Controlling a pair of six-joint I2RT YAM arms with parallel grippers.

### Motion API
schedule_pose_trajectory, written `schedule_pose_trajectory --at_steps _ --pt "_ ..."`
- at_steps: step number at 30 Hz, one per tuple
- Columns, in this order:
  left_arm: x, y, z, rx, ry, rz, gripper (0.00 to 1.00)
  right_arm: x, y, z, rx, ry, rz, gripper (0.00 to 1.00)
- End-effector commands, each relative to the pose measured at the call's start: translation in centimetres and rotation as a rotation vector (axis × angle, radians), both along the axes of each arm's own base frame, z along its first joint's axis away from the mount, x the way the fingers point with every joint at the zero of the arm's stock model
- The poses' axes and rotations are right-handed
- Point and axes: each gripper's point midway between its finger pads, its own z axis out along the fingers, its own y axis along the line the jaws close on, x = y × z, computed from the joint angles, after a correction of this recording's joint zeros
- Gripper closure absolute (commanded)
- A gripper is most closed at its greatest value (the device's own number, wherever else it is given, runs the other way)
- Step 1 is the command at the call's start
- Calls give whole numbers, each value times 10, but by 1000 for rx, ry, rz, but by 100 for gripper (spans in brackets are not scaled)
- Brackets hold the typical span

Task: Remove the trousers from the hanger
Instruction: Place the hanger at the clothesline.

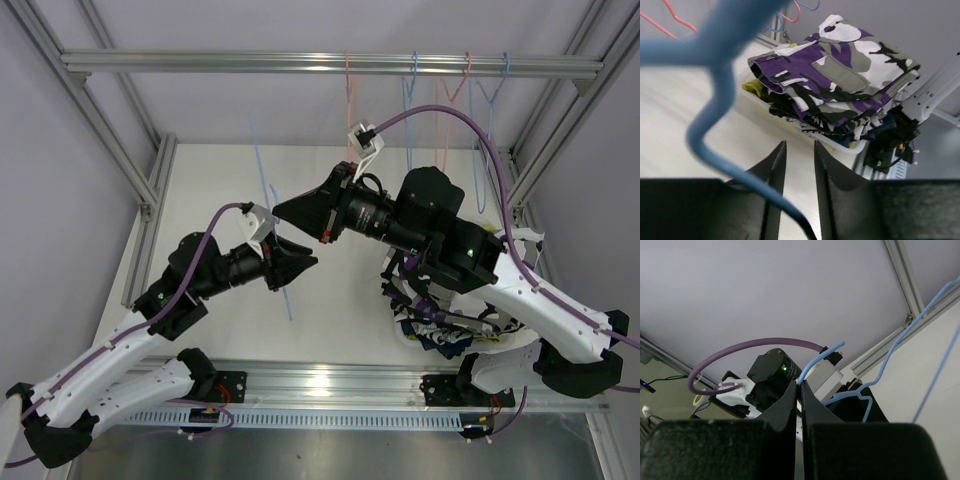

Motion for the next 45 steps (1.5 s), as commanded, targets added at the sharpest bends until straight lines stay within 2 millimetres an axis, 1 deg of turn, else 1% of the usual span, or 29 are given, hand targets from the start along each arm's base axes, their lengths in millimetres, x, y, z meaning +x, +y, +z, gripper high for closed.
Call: schedule_pose_trajectory --at_steps 1,2,3,5,6,11,12,13,15,19,23,25,26,28,29,30,31,32,34,35,36,37,40,41,45 --pt "-1 1 22 -41 -36 -7 73 -5 -15 36 91 -74 -30 100" --pt "-2 1 21 -39 -34 -8 78 -4 -13 34 87 -72 -30 100" --pt "-2 2 23 -42 -37 -8 85 -5 -13 35 87 -75 -29 100" --pt "-3 2 22 -42 -37 -11 88 -3 -13 34 85 -76 -39 100" --pt "-3 2 22 -42 -37 -13 93 -2 -13 32 78 -76 -44 100" --pt "-6 2 25 -46 -41 -23 92 7 -15 26 55 -85 -89 100" --pt "-6 2 25 -47 -41 -27 97 8 -15 25 50 -86 -92 100" --pt "-7 2 25 -46 -43 -33 99 10 -15 24 46 -86 -102 100" --pt "-9 1 26 -48 -41 -40 99 13 -14 20 32 -92 -111 100" --pt "-15 0 28 -61 -41 -66 99 28 -10 7 0 -94 -163 100" --pt "-20 0 32 -79 -37 -90 99 42 -4 -17 -45 -82 -191 100" --pt "-22 1 36 -95 -33 -90 99 48 -3 -25 -57 -73 -204 100" --pt "-23 1 36 -98 -30 -92 99 53 -4 -31 -67 -67 -216 100" --pt "-25 2 39 -111 -24 -92 99 57 -5 -36 -73 -62 -224 100" --pt "-25 2 38 -111 -18 -89 99 62 -6 -40 -85 -57 -236 98" --pt "-24 3 39 -116 -4 -83 99 64 -5 -44 -96 -54 -234 88" --pt "-24 3 38 -114 7 -77 99 65 -6 -45 -100 -53 -234 84" --pt "-22 4 36 -110 21 -63 99 65 -7 -48 -108 -49 -234 82" --pt "-20 5 35 -113 59 -42 99 67 -10 -47 -111 -54 -240 70" --pt "-19 5 28 -96 88 -35 99 67 -12 -48 -114 -53 -243 65" --pt "-17 5 28 -97 112 -20 99 68 -15 -47 -114 -54 -249 57" --pt "-15 5 25 -90 129 -10 99 69 -17 -46 -115 -60 -252 54" --pt "-11 7 16 -84 174 26 99 70 -23 -45 -117 -62 -255 50" --pt "-10 8 14 -86 180 39 99 70 -23 -45 -120 -63 -249 45" --pt "-2 18 2 -58 205 119 99 73 -27 -48 -130 -58 -253 39"
